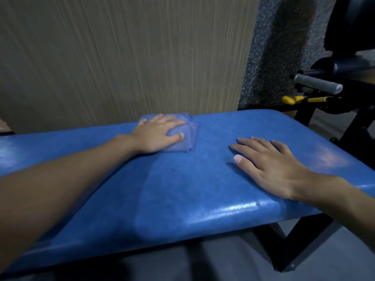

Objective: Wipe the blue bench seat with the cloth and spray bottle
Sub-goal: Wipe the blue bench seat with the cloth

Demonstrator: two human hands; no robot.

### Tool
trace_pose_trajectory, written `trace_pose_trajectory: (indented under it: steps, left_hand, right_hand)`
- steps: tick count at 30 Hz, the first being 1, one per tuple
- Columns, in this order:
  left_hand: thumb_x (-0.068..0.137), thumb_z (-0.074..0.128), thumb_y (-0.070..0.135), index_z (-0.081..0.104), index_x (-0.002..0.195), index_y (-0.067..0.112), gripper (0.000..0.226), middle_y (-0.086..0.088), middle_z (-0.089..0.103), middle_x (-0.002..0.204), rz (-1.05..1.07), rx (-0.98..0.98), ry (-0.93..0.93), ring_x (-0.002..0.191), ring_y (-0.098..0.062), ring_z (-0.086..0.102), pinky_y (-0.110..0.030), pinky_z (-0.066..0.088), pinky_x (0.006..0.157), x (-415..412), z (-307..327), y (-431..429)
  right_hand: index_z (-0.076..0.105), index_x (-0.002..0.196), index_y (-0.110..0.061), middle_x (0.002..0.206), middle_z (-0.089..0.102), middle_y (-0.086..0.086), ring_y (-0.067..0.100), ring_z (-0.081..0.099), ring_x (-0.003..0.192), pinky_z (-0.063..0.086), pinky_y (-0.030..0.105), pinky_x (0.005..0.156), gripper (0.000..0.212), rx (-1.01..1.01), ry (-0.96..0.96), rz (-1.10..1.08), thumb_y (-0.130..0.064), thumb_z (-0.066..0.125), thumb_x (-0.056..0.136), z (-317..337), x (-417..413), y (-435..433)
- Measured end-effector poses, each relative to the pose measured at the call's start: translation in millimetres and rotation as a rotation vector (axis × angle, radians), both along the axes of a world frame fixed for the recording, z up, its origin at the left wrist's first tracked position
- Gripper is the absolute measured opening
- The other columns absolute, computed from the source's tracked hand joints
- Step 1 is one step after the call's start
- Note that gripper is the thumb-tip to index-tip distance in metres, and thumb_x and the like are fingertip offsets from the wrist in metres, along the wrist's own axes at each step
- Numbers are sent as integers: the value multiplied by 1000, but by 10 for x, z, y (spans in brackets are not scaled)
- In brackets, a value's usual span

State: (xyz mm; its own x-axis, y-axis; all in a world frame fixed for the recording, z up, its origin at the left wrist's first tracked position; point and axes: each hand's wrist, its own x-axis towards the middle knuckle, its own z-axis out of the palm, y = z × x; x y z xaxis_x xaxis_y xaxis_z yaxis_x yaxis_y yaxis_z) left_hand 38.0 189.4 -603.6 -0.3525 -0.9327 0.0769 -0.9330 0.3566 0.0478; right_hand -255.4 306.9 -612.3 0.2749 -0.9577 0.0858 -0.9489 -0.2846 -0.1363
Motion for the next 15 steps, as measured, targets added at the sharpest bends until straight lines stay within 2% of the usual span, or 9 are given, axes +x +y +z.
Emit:
trace_pose_trajectory:
  steps: [3,7,9,12,15]
  left_hand:
    - [77,15,76,29,146,49,76,14,29,157,135,4,-16,143,-16,26,-58,21,112,181,4,-279]
    - [93,23,67,22,149,47,60,12,18,162,119,43,-39,150,-22,11,-60,10,116,9,-34,-44]
    - [87,17,71,16,150,51,66,14,11,163,31,78,-49,151,-20,4,-58,5,117,-132,-10,318]
    - [79,7,74,5,150,51,75,17,4,164,-237,38,-127,151,-19,-2,-56,3,118,-385,24,1017]
    - [80,12,72,4,150,49,74,17,-2,164,-438,9,-154,151,-17,-8,-52,-2,119,-507,29,1468]
  right_hand:
    - [23,146,-45,157,16,-21,6,5,146,5,45,118,86,-14,5,4,-76,-12,73,-14,5,-9]
    - [24,144,-46,156,18,-21,6,6,145,5,45,118,85,-13,2,-2,-74,-12,74,-2,15,4]
    - [25,144,-46,155,19,-21,6,7,145,5,45,118,83,-14,-5,-2,-74,-11,74,7,16,5]
    - [26,144,-45,155,21,-21,6,10,144,6,45,118,83,-14,-9,-10,-72,-11,74,17,22,8]
    - [27,144,-43,154,24,-20,5,14,144,9,44,117,85,-25,-11,-10,-70,-11,74,35,27,27]
